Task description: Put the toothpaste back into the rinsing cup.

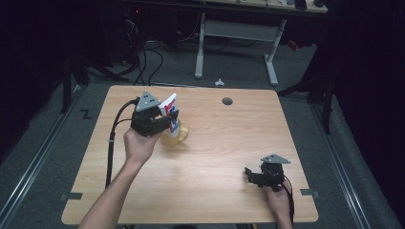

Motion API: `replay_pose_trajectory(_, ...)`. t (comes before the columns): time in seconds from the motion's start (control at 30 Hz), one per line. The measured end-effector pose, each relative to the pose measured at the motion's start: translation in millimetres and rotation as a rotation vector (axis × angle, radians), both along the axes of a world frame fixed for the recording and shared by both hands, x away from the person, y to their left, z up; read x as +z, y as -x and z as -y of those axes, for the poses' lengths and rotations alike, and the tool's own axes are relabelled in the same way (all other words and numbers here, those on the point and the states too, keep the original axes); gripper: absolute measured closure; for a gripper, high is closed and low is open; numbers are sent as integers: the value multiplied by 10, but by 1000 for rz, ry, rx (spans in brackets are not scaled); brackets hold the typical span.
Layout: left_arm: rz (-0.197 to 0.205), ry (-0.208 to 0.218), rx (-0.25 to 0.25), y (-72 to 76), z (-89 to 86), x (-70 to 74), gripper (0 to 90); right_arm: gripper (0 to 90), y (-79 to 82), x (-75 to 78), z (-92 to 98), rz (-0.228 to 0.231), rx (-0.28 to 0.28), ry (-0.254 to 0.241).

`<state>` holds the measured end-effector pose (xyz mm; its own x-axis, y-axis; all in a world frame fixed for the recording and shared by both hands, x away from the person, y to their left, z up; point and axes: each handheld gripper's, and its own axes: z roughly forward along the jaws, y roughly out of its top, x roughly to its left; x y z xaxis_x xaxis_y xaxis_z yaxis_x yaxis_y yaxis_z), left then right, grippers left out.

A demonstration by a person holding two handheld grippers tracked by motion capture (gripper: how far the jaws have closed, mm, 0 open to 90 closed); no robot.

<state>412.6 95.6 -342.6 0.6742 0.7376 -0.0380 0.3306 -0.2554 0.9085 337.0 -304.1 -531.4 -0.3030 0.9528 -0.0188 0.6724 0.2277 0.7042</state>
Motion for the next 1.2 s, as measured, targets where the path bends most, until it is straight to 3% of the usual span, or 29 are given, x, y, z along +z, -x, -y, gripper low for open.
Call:
replay_pose_trajectory(0.7,6,-20,19,-169,71,30,683,145,1,0,1,0,0,0)
replay_pose_trajectory(1.2,-16,-45,66,-376,81,-98,684,145,1,0,0,0,0,-1)
